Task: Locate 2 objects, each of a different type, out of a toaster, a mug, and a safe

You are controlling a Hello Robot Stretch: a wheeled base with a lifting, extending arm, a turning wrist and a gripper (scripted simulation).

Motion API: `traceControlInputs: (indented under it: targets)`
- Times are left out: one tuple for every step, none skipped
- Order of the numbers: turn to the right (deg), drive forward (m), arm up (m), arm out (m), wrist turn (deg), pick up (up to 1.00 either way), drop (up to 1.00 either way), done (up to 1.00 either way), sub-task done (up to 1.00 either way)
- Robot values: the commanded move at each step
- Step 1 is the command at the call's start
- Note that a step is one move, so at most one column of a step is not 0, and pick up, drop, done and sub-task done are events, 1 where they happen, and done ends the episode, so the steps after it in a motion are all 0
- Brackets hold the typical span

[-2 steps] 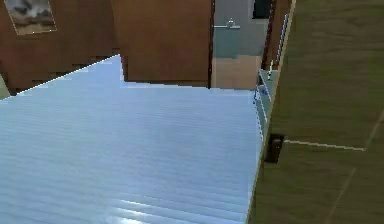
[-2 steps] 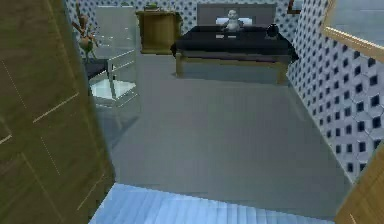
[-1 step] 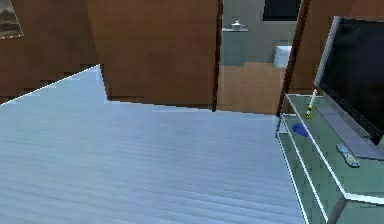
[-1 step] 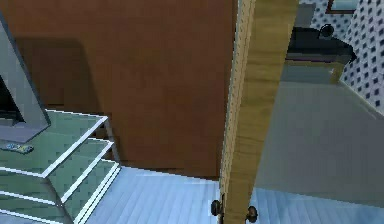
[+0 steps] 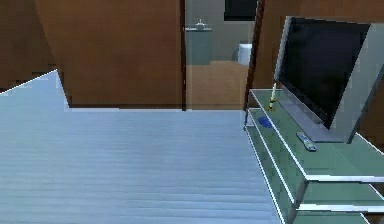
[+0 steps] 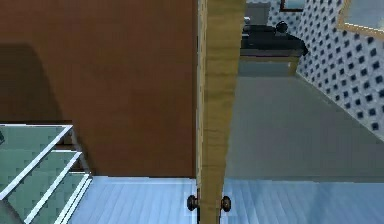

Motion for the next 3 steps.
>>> traceControlInputs:
  targets:
    - [0.0,0.10,0.00,0.00,0.0,0.00,0.00,0.00,0.00]
    - [6.0,0.00,0.00,0.00,0.0,0.00,0.00,0.00,0.00]
    - [0.0,1.00,0.00,0.00,0.0,0.00,0.00,0.00,0.00]
